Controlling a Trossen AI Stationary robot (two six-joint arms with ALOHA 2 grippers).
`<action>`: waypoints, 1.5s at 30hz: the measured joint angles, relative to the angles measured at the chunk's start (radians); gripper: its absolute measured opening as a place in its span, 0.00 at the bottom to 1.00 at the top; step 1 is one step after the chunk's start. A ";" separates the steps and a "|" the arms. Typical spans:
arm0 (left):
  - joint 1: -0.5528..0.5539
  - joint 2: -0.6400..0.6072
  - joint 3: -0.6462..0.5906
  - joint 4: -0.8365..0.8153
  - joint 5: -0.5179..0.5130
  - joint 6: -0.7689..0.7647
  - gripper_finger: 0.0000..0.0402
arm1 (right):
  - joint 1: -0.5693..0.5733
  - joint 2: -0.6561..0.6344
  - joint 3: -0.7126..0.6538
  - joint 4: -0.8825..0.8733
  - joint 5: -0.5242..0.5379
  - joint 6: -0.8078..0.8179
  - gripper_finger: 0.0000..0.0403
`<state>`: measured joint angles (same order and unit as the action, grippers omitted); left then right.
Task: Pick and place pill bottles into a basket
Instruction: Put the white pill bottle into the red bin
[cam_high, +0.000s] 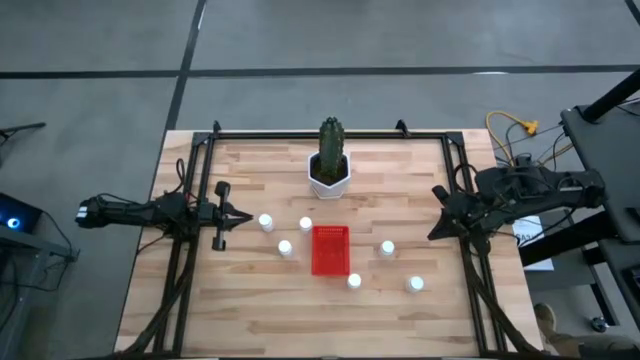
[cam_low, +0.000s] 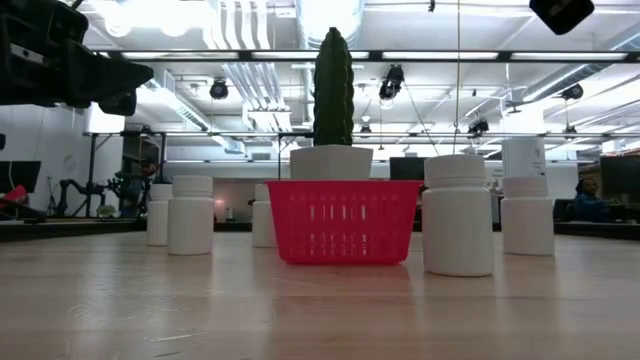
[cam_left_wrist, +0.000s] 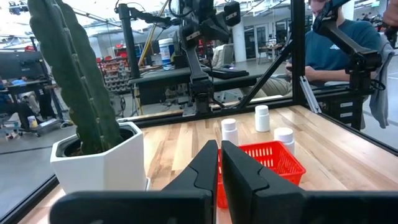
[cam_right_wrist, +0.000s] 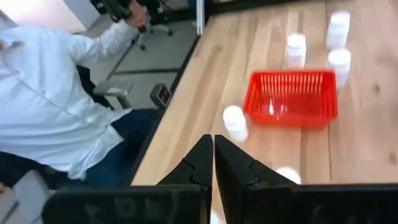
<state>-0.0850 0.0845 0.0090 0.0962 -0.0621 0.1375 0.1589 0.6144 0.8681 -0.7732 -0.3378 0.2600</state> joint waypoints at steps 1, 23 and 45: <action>0.000 0.000 0.000 0.000 -0.001 0.000 0.01 | 0.000 0.015 0.020 -0.028 0.000 0.017 0.02; 0.000 0.000 0.000 -0.001 -0.003 0.000 0.01 | 0.009 0.331 0.387 -0.383 -0.026 -0.032 0.02; 0.000 0.000 0.000 -0.001 -0.004 0.000 0.01 | 0.430 0.505 0.568 -0.455 0.248 -0.024 0.02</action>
<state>-0.0853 0.0845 0.0093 0.0956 -0.0658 0.1375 0.5893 1.1190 1.4359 -1.2285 -0.0898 0.2363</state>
